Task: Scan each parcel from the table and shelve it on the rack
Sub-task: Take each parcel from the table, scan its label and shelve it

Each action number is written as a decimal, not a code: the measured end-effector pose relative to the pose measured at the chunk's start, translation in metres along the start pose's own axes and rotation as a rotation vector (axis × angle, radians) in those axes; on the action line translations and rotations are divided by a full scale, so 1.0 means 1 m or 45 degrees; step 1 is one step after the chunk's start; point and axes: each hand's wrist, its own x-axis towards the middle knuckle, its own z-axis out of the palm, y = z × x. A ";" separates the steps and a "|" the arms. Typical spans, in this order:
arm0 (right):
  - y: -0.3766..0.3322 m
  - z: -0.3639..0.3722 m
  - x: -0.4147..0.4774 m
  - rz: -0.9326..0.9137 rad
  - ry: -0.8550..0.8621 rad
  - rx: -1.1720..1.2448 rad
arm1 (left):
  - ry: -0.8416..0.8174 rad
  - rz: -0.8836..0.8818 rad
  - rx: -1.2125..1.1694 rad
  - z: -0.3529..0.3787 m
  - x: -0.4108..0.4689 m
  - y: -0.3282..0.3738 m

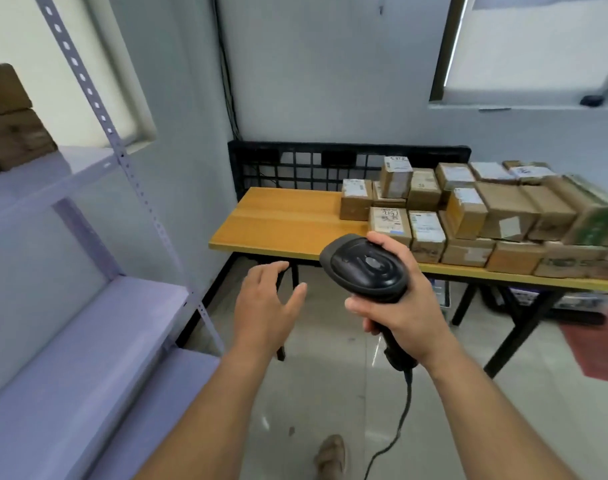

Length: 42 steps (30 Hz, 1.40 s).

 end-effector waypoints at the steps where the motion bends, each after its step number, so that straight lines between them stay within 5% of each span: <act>1: 0.004 -0.010 0.006 0.005 0.030 -0.023 | -0.030 -0.001 -0.008 0.012 0.009 0.004; 22: 0.103 -0.151 0.197 0.277 0.420 -0.217 | -0.623 -0.122 -0.088 0.226 0.240 0.026; 42: 0.188 -0.174 0.230 0.578 0.451 -0.136 | -1.118 -0.759 -0.566 0.310 0.275 -0.002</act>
